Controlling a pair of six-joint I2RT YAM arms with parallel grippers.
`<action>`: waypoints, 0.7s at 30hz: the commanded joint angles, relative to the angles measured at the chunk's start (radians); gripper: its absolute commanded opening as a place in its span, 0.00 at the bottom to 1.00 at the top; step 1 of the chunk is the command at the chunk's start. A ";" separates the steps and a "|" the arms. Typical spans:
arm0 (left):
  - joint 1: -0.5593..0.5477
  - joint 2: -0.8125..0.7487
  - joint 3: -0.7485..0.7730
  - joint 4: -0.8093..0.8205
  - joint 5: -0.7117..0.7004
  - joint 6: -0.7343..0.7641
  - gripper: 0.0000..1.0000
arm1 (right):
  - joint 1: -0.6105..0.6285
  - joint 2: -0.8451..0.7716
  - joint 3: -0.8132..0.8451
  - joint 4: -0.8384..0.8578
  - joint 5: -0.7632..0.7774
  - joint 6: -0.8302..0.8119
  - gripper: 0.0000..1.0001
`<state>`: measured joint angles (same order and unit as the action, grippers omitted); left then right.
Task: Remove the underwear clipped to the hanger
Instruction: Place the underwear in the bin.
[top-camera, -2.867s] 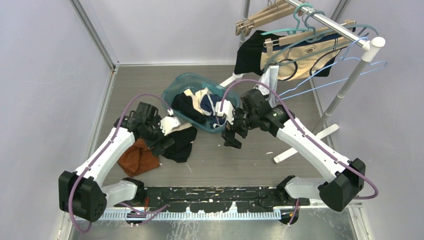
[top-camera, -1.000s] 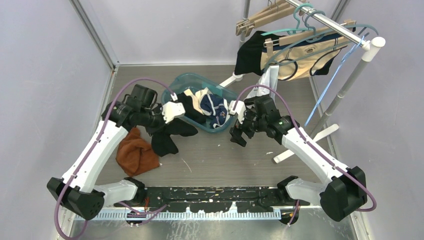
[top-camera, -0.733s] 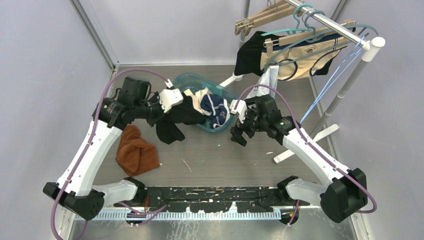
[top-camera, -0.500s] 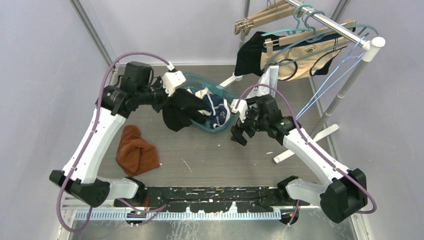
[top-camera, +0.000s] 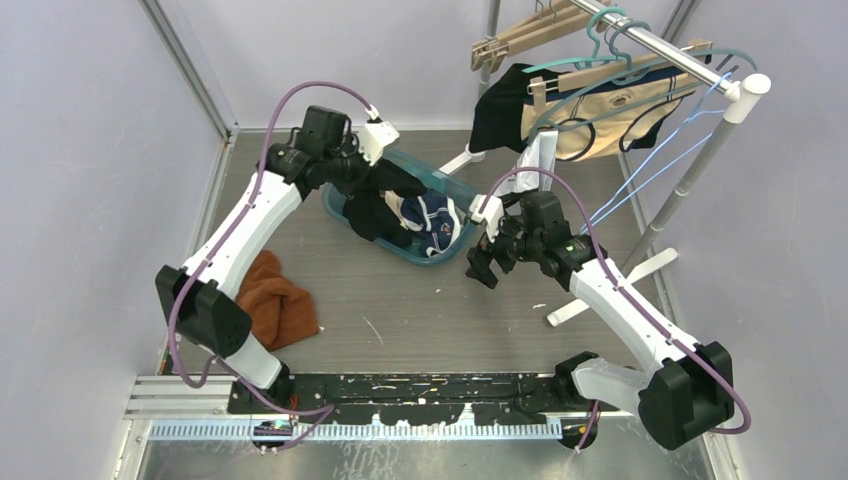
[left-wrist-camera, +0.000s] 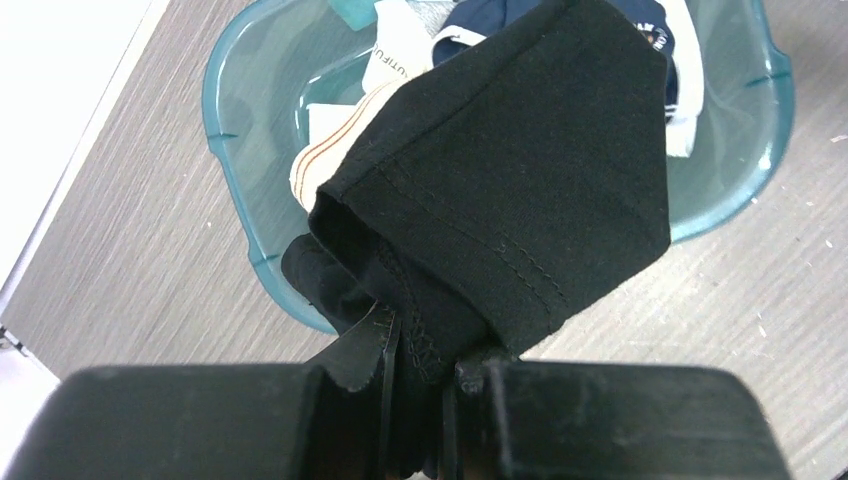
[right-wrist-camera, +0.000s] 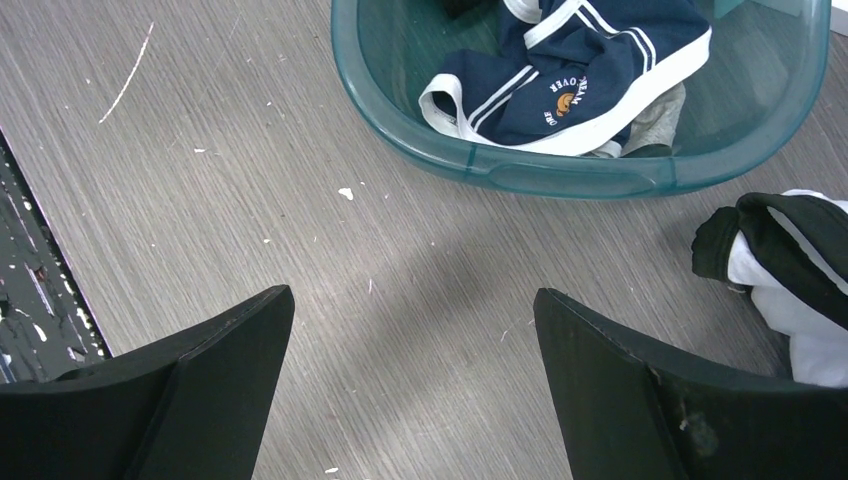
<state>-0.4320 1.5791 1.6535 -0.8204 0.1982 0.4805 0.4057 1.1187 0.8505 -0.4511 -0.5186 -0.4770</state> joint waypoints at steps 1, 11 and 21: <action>-0.004 0.052 0.051 0.124 -0.031 -0.020 0.00 | -0.010 -0.022 0.003 0.059 -0.021 0.014 0.96; -0.004 0.214 0.223 0.124 -0.063 -0.019 0.00 | -0.042 -0.015 -0.002 0.065 -0.028 0.020 0.96; -0.004 0.327 0.299 0.114 -0.147 0.070 0.00 | -0.053 -0.027 0.000 0.065 -0.014 0.014 0.96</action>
<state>-0.4320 1.8660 1.9430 -0.7414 0.1074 0.4988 0.3576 1.1187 0.8413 -0.4335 -0.5251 -0.4671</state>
